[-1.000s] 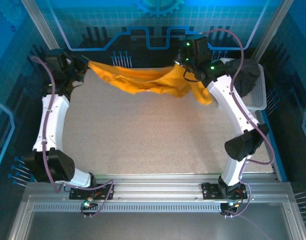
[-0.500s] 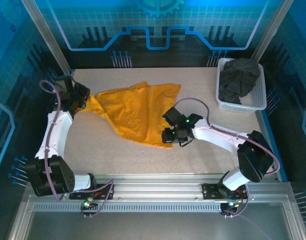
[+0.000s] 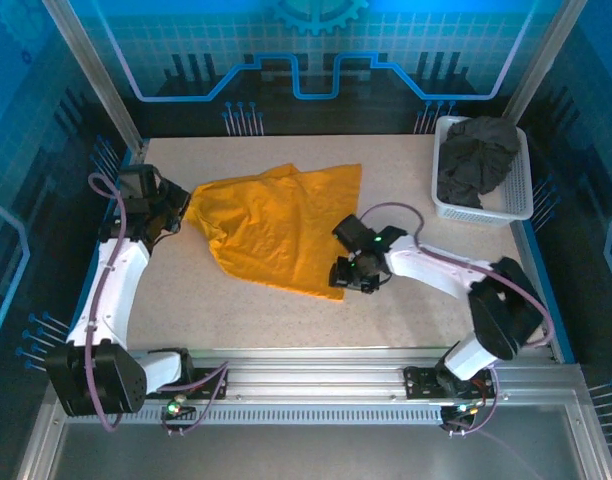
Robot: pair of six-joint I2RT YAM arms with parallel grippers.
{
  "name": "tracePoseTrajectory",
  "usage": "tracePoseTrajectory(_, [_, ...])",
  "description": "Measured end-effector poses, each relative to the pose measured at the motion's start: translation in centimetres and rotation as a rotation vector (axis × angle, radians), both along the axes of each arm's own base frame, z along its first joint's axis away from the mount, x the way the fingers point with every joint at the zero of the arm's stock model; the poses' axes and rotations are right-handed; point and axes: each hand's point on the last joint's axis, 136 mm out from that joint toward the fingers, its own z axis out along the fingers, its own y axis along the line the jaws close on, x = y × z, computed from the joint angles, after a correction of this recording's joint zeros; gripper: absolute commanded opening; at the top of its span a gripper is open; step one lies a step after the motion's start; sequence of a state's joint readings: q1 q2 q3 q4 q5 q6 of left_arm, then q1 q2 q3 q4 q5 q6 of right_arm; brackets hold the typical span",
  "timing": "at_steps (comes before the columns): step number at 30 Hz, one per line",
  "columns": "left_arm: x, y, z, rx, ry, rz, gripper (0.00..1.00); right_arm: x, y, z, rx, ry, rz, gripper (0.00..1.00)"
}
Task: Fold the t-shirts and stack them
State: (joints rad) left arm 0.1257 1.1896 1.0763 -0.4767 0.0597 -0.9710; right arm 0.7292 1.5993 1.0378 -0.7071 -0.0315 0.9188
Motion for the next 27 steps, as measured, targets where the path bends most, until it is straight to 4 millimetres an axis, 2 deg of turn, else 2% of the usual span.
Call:
tracePoseTrajectory(3, [-0.3,0.0,-0.3,0.001,0.016,0.002,0.00,-1.0,0.7,-2.3,-0.094,0.058,0.078,0.54])
tracePoseTrajectory(5, [-0.4,-0.1,-0.4,0.002,0.024,0.001,0.00,-0.7,1.2,-3.0,-0.132,0.063,0.117,0.54])
tracePoseTrajectory(14, [-0.9,-0.3,-0.3,0.005,0.030,-0.002,0.00,2.0,2.8,-3.3,-0.182,0.015,0.191,0.48])
tracePoseTrajectory(17, [-1.0,-0.3,-0.3,0.005,0.031,-0.002,0.00,1.6,2.4,-4.6,-0.213,0.052,0.195,0.48])
tracePoseTrajectory(22, [-1.0,-0.3,0.2,0.006,0.025,-0.003,0.00,1.3,2.0,-4.4,-0.224,0.058,0.199,0.59])
tracePoseTrajectory(27, [-0.9,-0.3,0.3,0.006,0.022,-0.003,0.00,0.3,0.8,-4.3,-0.279,0.072,0.234,0.60])
